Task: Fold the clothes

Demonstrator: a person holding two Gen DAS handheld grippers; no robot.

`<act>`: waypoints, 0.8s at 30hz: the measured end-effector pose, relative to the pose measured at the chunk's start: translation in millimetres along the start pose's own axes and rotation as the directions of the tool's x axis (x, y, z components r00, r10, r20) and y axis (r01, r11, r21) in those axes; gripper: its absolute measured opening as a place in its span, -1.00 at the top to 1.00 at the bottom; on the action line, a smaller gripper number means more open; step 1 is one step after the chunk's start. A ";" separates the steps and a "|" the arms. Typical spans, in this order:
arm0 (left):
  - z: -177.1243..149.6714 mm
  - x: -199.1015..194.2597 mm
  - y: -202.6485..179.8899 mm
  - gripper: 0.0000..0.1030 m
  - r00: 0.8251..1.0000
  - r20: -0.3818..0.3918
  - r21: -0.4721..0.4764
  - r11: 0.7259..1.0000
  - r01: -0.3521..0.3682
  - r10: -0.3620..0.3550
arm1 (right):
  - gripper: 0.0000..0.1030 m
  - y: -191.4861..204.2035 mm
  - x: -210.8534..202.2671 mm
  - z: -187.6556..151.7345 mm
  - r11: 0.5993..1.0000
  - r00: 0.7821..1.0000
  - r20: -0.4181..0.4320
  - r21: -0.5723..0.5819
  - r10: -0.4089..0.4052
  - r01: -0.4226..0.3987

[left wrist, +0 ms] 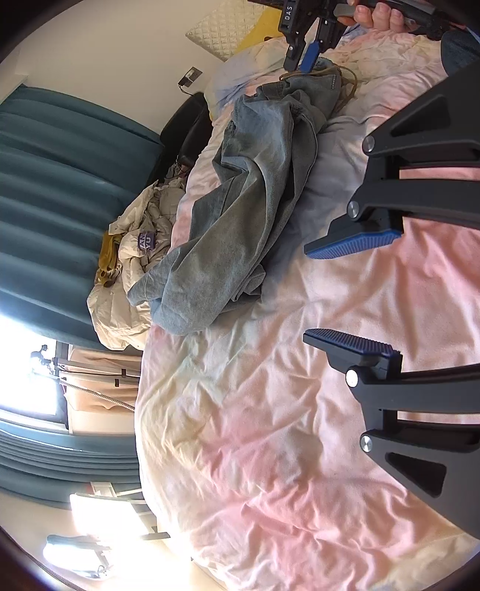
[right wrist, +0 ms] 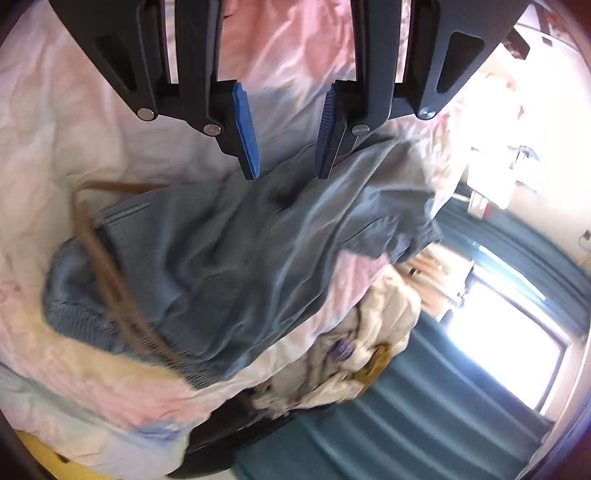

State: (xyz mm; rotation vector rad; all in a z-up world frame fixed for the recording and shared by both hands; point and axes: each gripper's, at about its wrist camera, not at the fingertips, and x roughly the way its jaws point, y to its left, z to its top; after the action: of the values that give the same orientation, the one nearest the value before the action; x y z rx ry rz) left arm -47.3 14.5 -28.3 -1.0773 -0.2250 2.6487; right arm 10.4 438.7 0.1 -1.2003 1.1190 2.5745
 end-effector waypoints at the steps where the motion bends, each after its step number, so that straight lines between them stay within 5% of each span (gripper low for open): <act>1: 0.7 -2.5 2.9 0.21 1.000 0.008 -0.010 1.000 -0.007 0.007 | 0.38 20.4 13.4 -8.5 0.999 0.999 -0.037 -0.033 0.035 -0.036; 9: 9.7 -18.2 30.3 0.21 0.997 0.055 -0.098 0.994 -0.043 0.049 | 0.37 148.3 115.0 -76.0 0.893 0.986 -0.159 -0.436 0.050 -0.116; 13: 10.2 -11.9 36.0 0.21 0.998 0.044 -0.117 0.992 -0.044 0.049 | 0.37 160.0 154.7 -89.6 0.861 0.981 -0.193 -0.496 0.018 -0.113; 19: 7.7 5.6 36.6 0.21 1.000 0.003 -0.124 0.992 -0.024 0.025 | 0.24 156.7 198.0 -92.3 0.788 0.987 -0.129 -0.615 -0.091 -0.008; 21: 7.2 11.5 38.9 0.21 1.000 -0.011 -0.134 0.991 -0.019 0.017 | 0.24 161.5 209.3 -94.7 0.737 0.988 -0.085 -0.675 -0.128 0.037; 24: 6.9 20.7 44.6 0.21 0.999 -0.032 -0.148 0.989 -0.028 0.024 | 0.12 178.0 219.6 -105.6 0.604 0.988 0.022 -0.790 -0.152 0.110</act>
State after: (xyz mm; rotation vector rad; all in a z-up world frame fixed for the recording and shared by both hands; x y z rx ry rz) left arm -74.9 -21.9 -47.9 -1.1726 -0.4103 2.6719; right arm -138.7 193.5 -93.5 -1.3842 -0.2313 2.9885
